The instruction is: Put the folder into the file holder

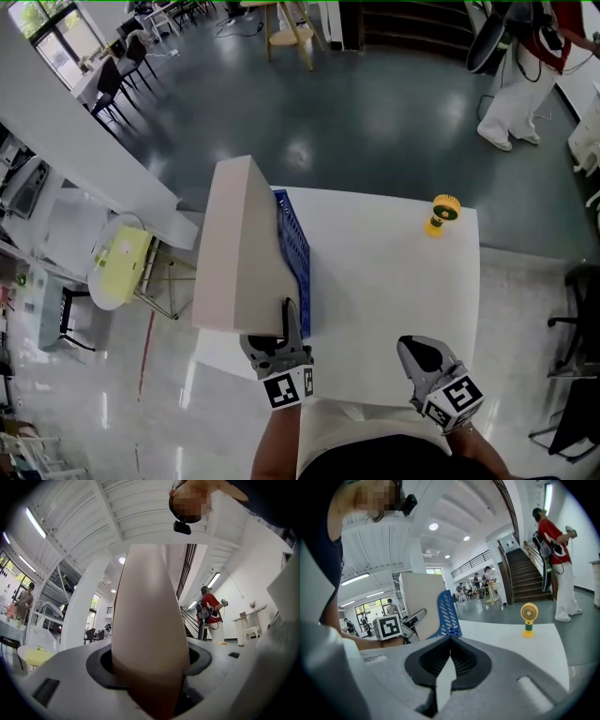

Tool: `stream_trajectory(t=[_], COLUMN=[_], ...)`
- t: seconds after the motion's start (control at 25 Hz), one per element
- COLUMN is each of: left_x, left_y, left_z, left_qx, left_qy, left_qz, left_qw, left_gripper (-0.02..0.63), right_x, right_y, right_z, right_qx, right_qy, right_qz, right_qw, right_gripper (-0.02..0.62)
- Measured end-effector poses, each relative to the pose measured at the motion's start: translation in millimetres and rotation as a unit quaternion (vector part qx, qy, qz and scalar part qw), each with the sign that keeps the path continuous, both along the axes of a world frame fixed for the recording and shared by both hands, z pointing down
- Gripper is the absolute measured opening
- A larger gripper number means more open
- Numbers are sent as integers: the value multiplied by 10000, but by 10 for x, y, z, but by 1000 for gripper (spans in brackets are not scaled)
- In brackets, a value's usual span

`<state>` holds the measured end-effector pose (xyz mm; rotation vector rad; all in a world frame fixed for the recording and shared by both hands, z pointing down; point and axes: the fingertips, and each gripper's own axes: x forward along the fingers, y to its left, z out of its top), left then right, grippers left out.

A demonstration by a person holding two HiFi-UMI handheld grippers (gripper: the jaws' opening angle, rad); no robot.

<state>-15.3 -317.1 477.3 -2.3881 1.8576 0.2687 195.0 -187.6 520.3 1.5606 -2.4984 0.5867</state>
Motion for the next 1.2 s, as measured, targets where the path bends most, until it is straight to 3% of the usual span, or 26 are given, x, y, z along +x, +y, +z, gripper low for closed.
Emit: stream_trajectory(t=[0.36, 0.52, 0.8, 1.2], left_x=[34, -53, -79, -185], left_y=[7, 1, 60, 262], left_z=[202, 286, 38, -54], left_qx=[19, -243, -20, -53], left_qy=[-294, -318, -398, -397], left_qz=[-55, -164, -56, 4], left_qw=[9996, 9991, 9992, 9992], left_gripper=[304, 322, 344, 344], right_x=[-28, -128, -268, -468], right_y=[-48, -91, -94, -75], right_z=[-17, -19, 22, -107], right_qx=[-28, -15, -63, 120], right_qy=[38, -24, -112, -119], right_qz=[-46, -189, -371, -572], right_qw=[10000, 9998, 9992, 9982], right_gripper=[2, 2, 2, 2])
